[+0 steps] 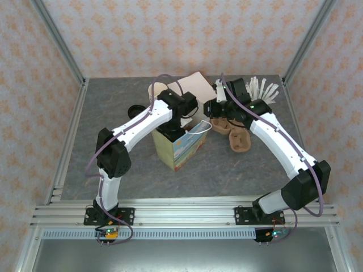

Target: Pack the takeout coffee

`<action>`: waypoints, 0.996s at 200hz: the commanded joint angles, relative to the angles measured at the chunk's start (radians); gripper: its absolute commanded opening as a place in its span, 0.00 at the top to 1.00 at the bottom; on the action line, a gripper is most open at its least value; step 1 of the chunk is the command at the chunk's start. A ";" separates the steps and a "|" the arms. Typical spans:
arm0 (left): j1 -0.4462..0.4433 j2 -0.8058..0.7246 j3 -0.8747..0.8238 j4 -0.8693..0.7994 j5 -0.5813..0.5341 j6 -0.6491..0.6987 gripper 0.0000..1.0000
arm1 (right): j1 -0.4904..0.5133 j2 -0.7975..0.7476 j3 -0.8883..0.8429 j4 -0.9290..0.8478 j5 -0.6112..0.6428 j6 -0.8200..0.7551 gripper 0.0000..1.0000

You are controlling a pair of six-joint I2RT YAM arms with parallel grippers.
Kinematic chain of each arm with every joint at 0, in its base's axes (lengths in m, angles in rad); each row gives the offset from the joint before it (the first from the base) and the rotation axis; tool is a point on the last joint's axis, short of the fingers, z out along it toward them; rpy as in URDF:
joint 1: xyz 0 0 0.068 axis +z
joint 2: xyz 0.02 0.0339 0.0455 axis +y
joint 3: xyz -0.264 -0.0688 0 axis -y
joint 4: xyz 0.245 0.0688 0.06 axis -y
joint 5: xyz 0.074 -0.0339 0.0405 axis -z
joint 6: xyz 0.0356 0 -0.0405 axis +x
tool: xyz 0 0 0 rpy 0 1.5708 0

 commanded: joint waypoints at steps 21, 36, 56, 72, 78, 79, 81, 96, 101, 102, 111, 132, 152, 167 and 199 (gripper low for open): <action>-0.025 -0.051 0.089 -0.053 -0.045 -0.028 0.66 | 0.007 -0.007 0.003 -0.017 0.020 -0.016 0.77; -0.034 -0.051 0.101 -0.075 -0.056 -0.031 0.66 | 0.008 -0.007 0.002 -0.016 0.024 -0.017 0.77; -0.035 -0.055 0.082 -0.075 -0.058 -0.027 0.65 | 0.008 -0.006 0.001 -0.016 0.024 -0.018 0.77; -0.033 -0.053 0.062 -0.072 -0.080 -0.023 0.65 | 0.008 -0.007 0.000 -0.017 0.024 -0.017 0.77; -0.030 -0.050 0.054 -0.071 -0.083 -0.022 0.65 | 0.007 -0.006 0.000 -0.016 0.024 -0.018 0.77; -0.030 -0.050 0.053 -0.070 -0.083 -0.021 0.65 | 0.007 -0.008 0.000 -0.016 0.024 -0.018 0.77; -0.029 -0.051 0.049 -0.067 -0.083 -0.021 0.65 | 0.008 -0.008 -0.001 -0.017 0.025 -0.019 0.77; -0.017 -0.058 0.012 -0.029 -0.062 -0.018 0.65 | 0.008 -0.008 -0.003 -0.017 0.028 -0.019 0.77; -0.012 -0.063 0.001 -0.016 -0.061 -0.017 0.65 | 0.007 -0.010 -0.002 -0.017 0.027 -0.019 0.77; -0.011 -0.064 -0.003 -0.012 -0.060 -0.017 0.65 | 0.007 -0.009 -0.002 -0.018 0.028 -0.019 0.77; -0.001 -0.070 -0.024 0.009 -0.054 -0.018 0.65 | 0.007 -0.011 -0.002 -0.018 0.028 -0.019 0.77; 0.010 -0.074 -0.061 0.045 -0.039 -0.018 0.66 | 0.008 -0.013 -0.002 -0.019 0.029 -0.019 0.77; 0.012 -0.077 -0.083 0.073 -0.023 -0.017 0.66 | 0.008 -0.011 -0.004 -0.017 0.030 -0.019 0.78; 0.013 -0.077 -0.097 0.090 -0.013 -0.017 0.66 | 0.007 -0.010 -0.002 -0.019 0.028 -0.018 0.78; 0.016 -0.074 -0.122 0.106 -0.001 -0.017 0.66 | 0.007 -0.009 -0.002 -0.019 0.029 -0.019 0.78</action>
